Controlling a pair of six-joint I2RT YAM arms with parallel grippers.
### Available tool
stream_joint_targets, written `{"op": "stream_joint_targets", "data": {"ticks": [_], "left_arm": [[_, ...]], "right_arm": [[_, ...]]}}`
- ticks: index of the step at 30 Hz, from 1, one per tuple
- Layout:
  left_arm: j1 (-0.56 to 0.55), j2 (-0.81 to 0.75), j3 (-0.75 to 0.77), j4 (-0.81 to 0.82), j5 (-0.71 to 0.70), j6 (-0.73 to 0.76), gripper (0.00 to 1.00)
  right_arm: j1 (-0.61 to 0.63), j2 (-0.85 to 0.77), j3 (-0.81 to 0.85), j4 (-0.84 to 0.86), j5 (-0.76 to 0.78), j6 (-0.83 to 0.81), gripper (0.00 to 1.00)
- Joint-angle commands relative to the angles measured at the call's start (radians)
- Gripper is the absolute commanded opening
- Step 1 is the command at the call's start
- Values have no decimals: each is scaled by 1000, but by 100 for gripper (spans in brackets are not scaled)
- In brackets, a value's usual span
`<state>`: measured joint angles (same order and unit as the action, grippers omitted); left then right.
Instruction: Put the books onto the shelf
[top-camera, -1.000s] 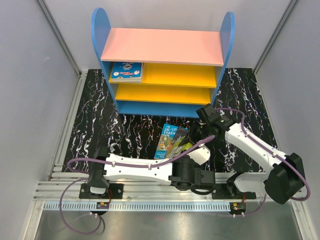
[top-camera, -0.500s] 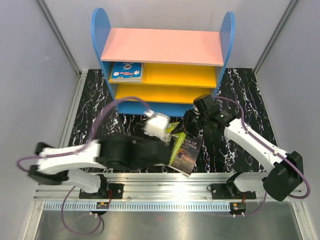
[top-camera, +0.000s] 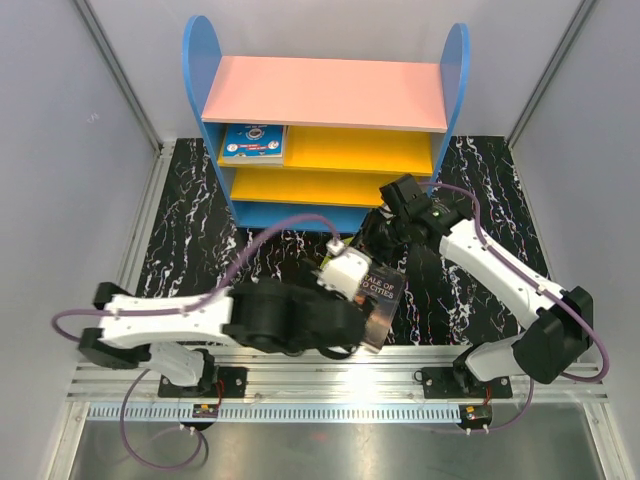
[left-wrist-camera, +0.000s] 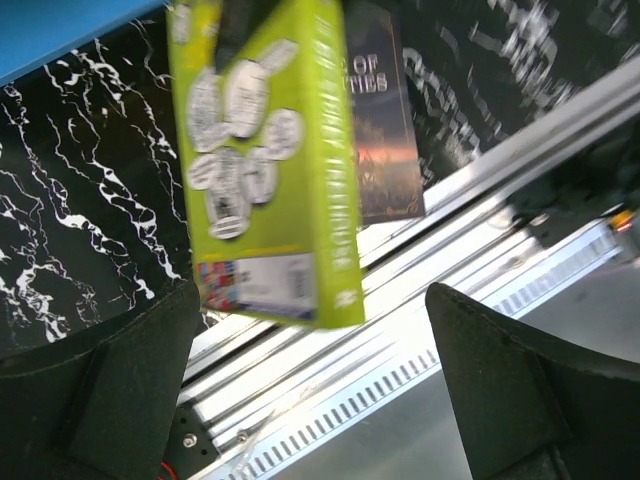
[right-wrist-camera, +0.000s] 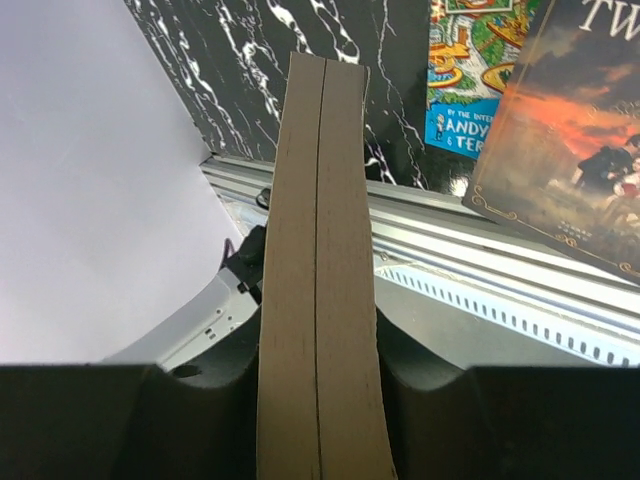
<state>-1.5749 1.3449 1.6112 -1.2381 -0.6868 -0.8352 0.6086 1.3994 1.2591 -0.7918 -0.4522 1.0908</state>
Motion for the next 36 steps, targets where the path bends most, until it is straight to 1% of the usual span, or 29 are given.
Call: {"op": "stream_joint_targets", "data": {"ticks": [1, 5, 9, 11, 13, 14, 15, 16, 17, 19, 22, 23, 24, 25, 26, 27, 28, 30, 31, 32, 33, 34, 35, 36], "left_arm": [[-31, 116, 76, -46, -17, 71, 99], [-36, 201, 81, -72, -6, 81, 99], [-37, 240, 55, -129, -26, 56, 99], [-37, 243, 27, -138, -37, 45, 96], [-36, 243, 9, -139, -49, 38, 89], [-36, 244, -3, -138, -53, 36, 66], [-36, 243, -10, -132, -54, 36, 56], [-36, 243, -14, -129, -54, 36, 43], [-37, 240, -19, -129, -59, 33, 22], [-36, 232, -23, -130, -71, 18, 1], [-36, 192, -37, -123, -85, 10, 0], [-36, 178, -43, -118, -89, 7, 0], [-33, 137, -50, -104, -91, 1, 0], [-28, 114, -69, -95, -89, -5, 0], [-16, 84, -79, -87, -88, -14, 0], [-7, 18, -95, -65, -80, -31, 0], [4, -28, -132, -54, -74, -41, 0], [48, -119, -181, 1, -51, -65, 0], [70, -239, -241, 34, -34, -64, 0], [128, -298, -273, 79, -10, -50, 0], [165, -373, -304, 192, 56, -7, 0], [206, -492, -344, 254, 99, 19, 0], [305, -551, -391, 349, 139, 54, 0], [353, -594, -405, 380, 205, 65, 0]], "right_arm": [[8, -7, 83, -60, -19, -2, 0], [6, -31, 74, -75, -22, 7, 0], [8, -53, 65, -89, -23, 17, 0], [8, -68, 59, -92, -32, 26, 0], [8, -83, 53, -96, -42, 35, 0], [8, -86, 49, -98, -52, 38, 0], [6, -92, 45, -99, -57, 50, 0], [8, -105, 40, -96, -75, 61, 0], [8, -109, 33, -81, -88, 73, 0], [8, -125, 19, -58, -120, 109, 0], [6, -137, 22, -46, -140, 138, 0], [10, -138, 29, -37, -140, 141, 6], [5, -140, 52, -35, -138, 147, 46], [6, -145, 68, -27, -131, 146, 65], [5, -145, 86, -30, -123, 144, 91], [2, -146, 133, -38, -115, 130, 100], [-9, -145, 164, -79, -97, 121, 100], [-20, -134, 285, -159, -45, 66, 100], [-30, -125, 337, -272, -22, 38, 100], [-33, -116, 392, -331, 4, 12, 100], [-36, -109, 502, -387, 32, -40, 100], [-38, -97, 549, -481, 79, -60, 100], [-44, -97, 615, -516, 95, -77, 100], [-46, -100, 631, -540, 104, -100, 100]]}}
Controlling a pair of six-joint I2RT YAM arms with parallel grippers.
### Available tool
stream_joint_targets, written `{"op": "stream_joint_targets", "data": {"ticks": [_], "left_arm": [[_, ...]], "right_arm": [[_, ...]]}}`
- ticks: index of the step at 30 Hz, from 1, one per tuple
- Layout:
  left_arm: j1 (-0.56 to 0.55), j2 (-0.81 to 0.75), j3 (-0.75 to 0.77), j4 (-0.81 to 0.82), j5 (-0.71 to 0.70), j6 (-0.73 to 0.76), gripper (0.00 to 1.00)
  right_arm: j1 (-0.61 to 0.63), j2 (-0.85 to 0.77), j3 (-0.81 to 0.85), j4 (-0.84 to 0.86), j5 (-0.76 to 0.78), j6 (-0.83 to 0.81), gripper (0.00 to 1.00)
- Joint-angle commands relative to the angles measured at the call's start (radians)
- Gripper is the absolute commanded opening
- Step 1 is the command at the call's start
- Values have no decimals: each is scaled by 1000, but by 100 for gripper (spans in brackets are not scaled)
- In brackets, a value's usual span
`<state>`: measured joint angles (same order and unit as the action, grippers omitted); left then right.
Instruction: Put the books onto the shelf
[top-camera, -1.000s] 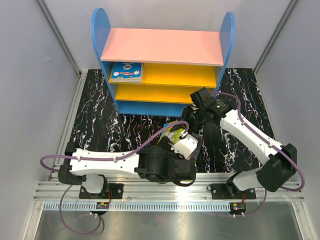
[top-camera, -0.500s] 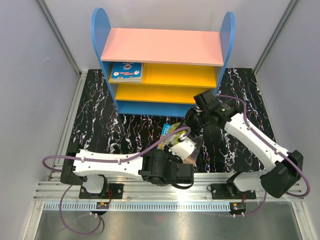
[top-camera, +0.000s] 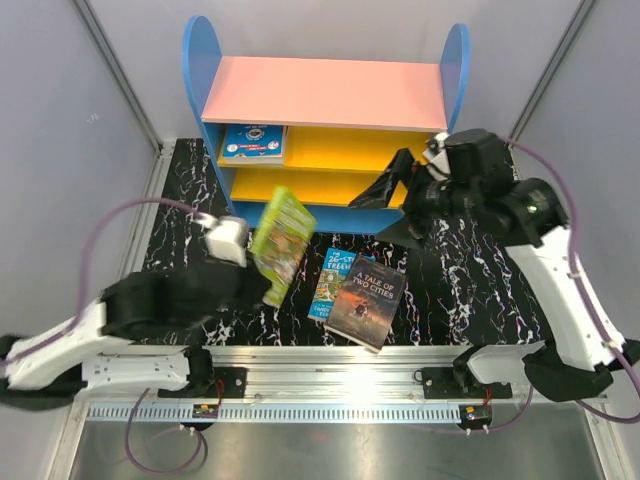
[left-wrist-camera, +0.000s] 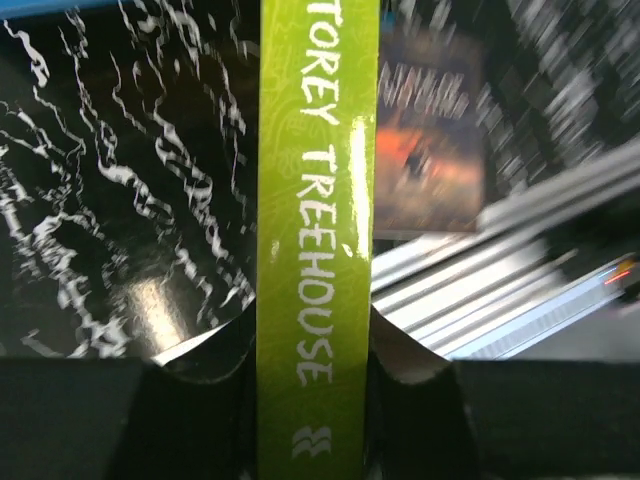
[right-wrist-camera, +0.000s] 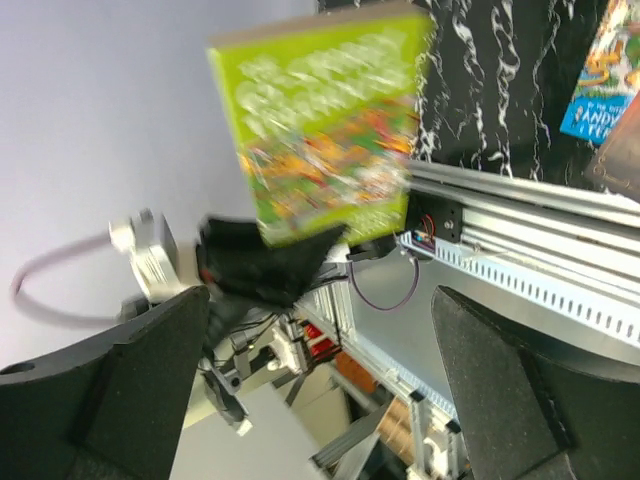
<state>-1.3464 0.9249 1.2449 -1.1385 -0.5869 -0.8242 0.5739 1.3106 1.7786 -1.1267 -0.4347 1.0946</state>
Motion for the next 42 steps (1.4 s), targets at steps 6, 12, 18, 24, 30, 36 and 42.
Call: {"op": "stream_joint_targets", "data": {"ticks": [6, 12, 18, 24, 30, 36, 42], "left_arm": [[369, -169, 66, 341, 267, 137, 0], [620, -159, -57, 649, 654, 10, 0], [1007, -196, -464, 1367, 1182, -516, 0], [1030, -164, -400, 1375, 1240, -483, 0], [1032, -132, -346, 1375, 1247, -475, 0], [1050, -103, -311, 1324, 1234, -475, 0], [1050, -57, -297, 1277, 1325, -463, 0]], "right_arm": [[-20, -152, -68, -185, 47, -43, 100], [-20, -296, -309, -10, -33, 80, 100], [-20, -310, -240, -105, 14, 22, 100], [-20, -373, -298, -116, 21, 31, 100], [-20, -404, -349, -111, 17, 42, 100], [-20, -398, -349, -104, 13, 37, 100], [-20, -399, -360, -97, 13, 34, 100]]}}
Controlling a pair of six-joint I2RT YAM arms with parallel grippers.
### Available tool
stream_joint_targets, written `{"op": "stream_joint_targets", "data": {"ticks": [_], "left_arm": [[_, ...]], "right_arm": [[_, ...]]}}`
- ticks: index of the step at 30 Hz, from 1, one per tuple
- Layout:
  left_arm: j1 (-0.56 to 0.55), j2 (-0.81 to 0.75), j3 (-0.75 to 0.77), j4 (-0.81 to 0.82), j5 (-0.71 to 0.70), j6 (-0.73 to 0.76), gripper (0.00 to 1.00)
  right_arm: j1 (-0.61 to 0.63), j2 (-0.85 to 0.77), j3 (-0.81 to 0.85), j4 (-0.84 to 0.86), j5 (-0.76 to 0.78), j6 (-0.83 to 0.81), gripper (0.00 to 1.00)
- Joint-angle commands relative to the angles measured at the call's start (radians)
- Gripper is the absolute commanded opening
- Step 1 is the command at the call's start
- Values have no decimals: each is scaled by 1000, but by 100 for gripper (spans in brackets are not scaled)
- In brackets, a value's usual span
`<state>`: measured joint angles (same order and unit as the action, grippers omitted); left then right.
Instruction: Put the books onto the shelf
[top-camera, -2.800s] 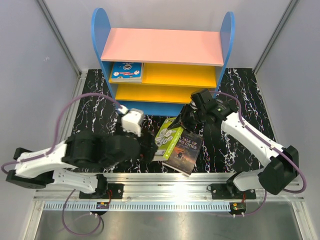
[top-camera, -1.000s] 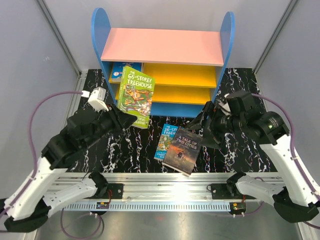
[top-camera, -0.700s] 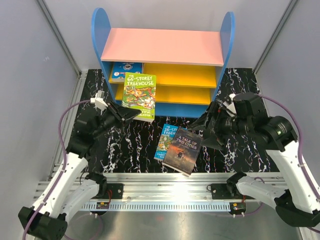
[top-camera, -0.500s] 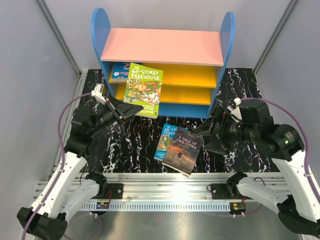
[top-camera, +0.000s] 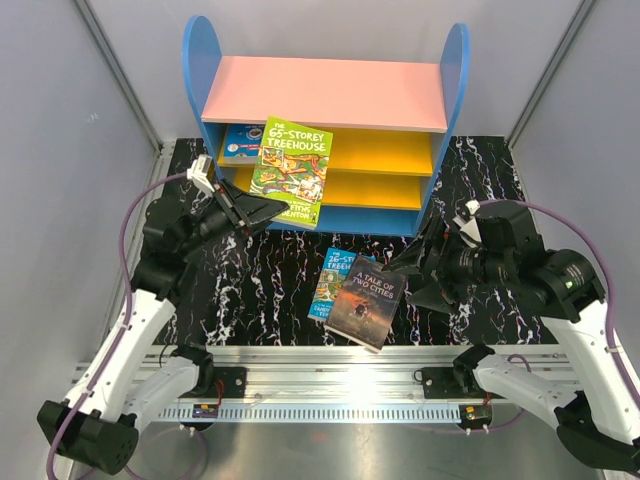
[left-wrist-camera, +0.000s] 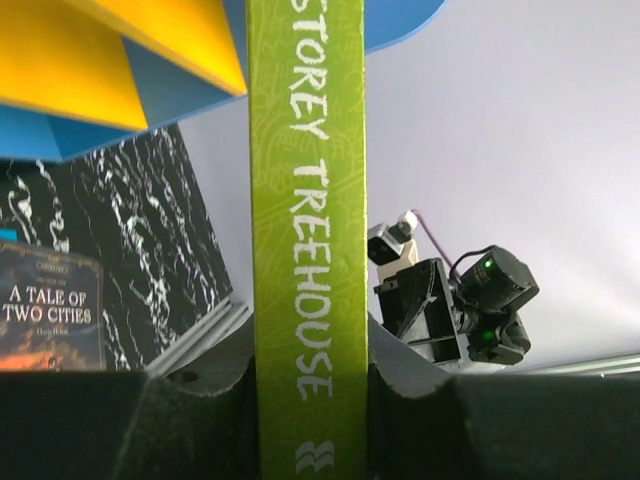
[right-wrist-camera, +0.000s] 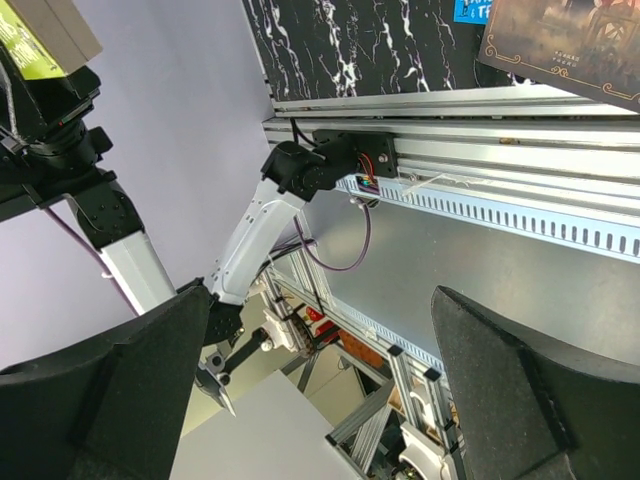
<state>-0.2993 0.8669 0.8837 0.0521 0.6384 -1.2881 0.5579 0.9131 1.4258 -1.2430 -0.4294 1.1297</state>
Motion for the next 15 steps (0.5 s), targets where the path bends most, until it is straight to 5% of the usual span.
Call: {"op": "stream_joint_targets", "data": {"ticks": [1, 15], "left_arm": [[3, 4, 52, 86, 115, 0, 0], [5, 66, 6, 80, 149, 12, 0]], "right_arm": [[-4, -2, -14, 20, 8, -1, 100], [-4, 24, -51, 73, -8, 4, 100]]}}
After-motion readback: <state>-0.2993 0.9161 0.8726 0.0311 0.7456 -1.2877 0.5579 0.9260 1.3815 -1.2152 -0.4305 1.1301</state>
